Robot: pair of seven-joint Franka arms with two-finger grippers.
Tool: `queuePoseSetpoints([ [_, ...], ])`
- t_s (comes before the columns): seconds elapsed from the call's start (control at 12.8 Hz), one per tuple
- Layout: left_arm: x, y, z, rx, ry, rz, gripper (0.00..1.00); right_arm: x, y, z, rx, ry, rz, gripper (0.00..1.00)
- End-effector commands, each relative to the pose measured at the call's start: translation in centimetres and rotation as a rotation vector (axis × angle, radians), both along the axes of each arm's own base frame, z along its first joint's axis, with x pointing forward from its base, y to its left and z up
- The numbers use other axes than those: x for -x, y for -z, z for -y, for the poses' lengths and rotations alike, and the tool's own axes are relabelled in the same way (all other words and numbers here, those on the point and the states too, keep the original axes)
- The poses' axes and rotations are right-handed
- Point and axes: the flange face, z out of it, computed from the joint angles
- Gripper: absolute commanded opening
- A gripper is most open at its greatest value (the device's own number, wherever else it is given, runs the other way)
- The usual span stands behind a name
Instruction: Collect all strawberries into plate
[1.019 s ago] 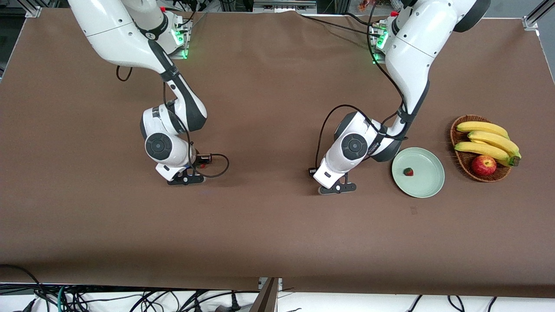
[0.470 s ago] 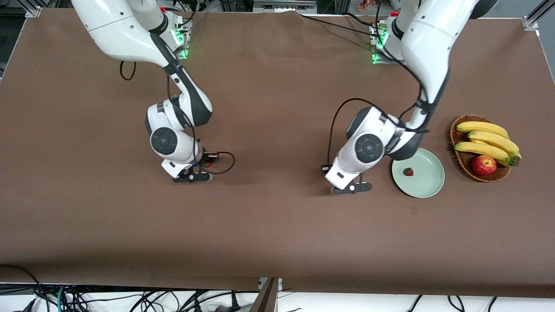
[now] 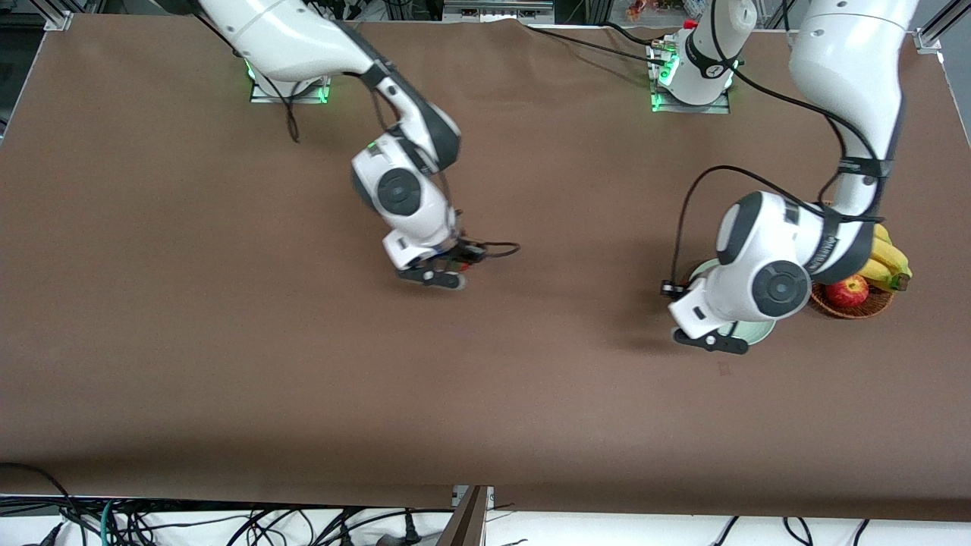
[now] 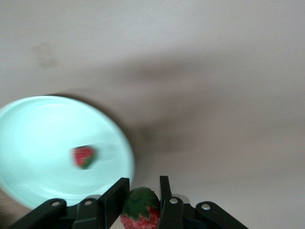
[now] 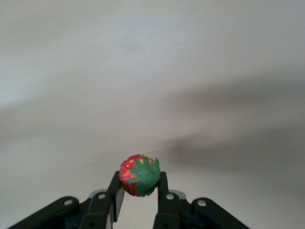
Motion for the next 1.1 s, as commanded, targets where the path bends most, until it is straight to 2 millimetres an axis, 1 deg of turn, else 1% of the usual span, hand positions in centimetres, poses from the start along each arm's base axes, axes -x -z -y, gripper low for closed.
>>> queuePoseSetpoints([
  [0.0,0.5,0.8,-4.5,-0.008,0.15,-0.053,0.16,-0.4,2.0,-7.0,-0.129,0.134,0.033,0.0],
  [0.08,0.4,1.5,-7.1,0.011,0.191,-0.071,0.16,0.5,2.4,-9.4,-0.173,0.152,0.048,0.0],
  [0.16,0.2,1.9,-9.3,0.035,0.225,-0.077,0.16,1.7,3.4,-11.8,-0.205,0.146,0.058,0.0],
  [0.24,0.3,2.8,-11.4,0.043,0.253,-0.089,0.16,2.5,4.6,-13.1,-0.224,0.139,0.065,0.0],
  [0.31,0.3,3.7,-12.6,0.04,0.272,-0.102,0.16,3.4,5.7,-13.9,-0.235,0.128,0.074,0.0],
  [0.39,0.3,4.9,-13.4,0.04,0.285,-0.106,0.16,3.5,6.3,-14.1,-0.256,0.133,0.091,0.0],
  [0.47,0.5,6.3,-13.7,0.05,0.287,-0.114,0.16,3.8,6.5,-14.3,-0.275,0.135,0.103,0.07],
  [0.55,0.7,7.5,-13.7,0.056,0.287,-0.121,0.16,3.8,6.4,-14.4,-0.28,0.134,0.108,0.55],
  [0.63,0.8,8.2,-13.6,0.061,0.289,-0.127,0.18,4.2,6.1,-14.7,-0.279,0.115,0.12,1.0],
  [0.71,0.8,8.3,-13.1,0.062,0.298,-0.119,0.27,3.7,5.2,-14.6,-0.278,0.112,0.129,1.0],
  [0.78,0.8,8.5,-13.2,0.064,0.298,-0.105,0.52,2.7,3.3,-14.1,-0.275,0.113,0.136,1.0],
  [0.86,0.9,8.8,-13.2,0.067,0.296,-0.105,1.0,1.0,1.2,-12.7,-0.239,0.108,0.126,1.0],
  [0.94,0.8,8.0,-13.0,0.065,0.298,-0.097,1.0,-0.2,-1.6,-11.5,-0.179,0.066,0.13,1.0],
  [1.02,0.7,6.5,-12.9,0.06,0.299,-0.086,1.0,-1.4,-4.4,-9.7,-0.103,-0.003,0.132,1.0],
])
